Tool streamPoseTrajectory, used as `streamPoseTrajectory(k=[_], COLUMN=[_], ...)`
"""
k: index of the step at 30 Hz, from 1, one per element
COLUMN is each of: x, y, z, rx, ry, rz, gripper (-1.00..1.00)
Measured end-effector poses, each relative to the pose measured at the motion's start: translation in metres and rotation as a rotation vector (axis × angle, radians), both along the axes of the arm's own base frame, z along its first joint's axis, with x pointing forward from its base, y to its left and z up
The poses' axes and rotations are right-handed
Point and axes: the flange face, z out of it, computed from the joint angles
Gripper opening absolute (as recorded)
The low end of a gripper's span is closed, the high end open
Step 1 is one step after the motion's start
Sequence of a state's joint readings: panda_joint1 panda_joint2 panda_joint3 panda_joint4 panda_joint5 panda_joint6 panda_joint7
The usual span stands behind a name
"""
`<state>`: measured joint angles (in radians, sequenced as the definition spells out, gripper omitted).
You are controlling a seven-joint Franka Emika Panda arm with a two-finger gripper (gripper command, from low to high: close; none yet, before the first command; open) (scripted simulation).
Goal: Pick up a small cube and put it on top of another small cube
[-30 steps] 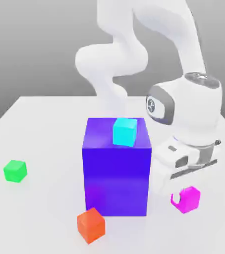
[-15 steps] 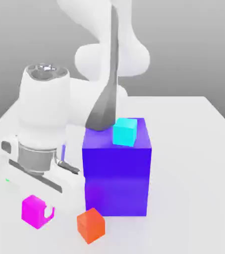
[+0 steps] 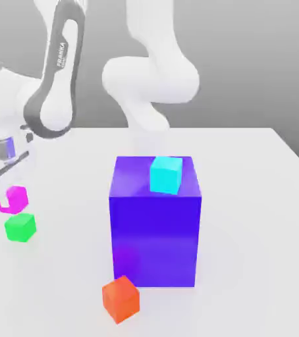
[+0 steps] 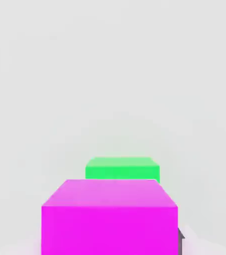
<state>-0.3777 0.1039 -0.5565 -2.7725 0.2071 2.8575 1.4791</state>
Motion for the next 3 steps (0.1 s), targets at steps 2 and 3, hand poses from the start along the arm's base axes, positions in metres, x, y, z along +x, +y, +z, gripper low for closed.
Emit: streamPoseTrajectory(k=[2,3], x=[-0.0013,-0.0013], y=[0.0003,0.0003], z=[-0.0065,-0.0065], rx=[0.0,0.0], ry=[0.002,0.002], rz=[-0.003,-0.003], gripper=[1.0,1.0])
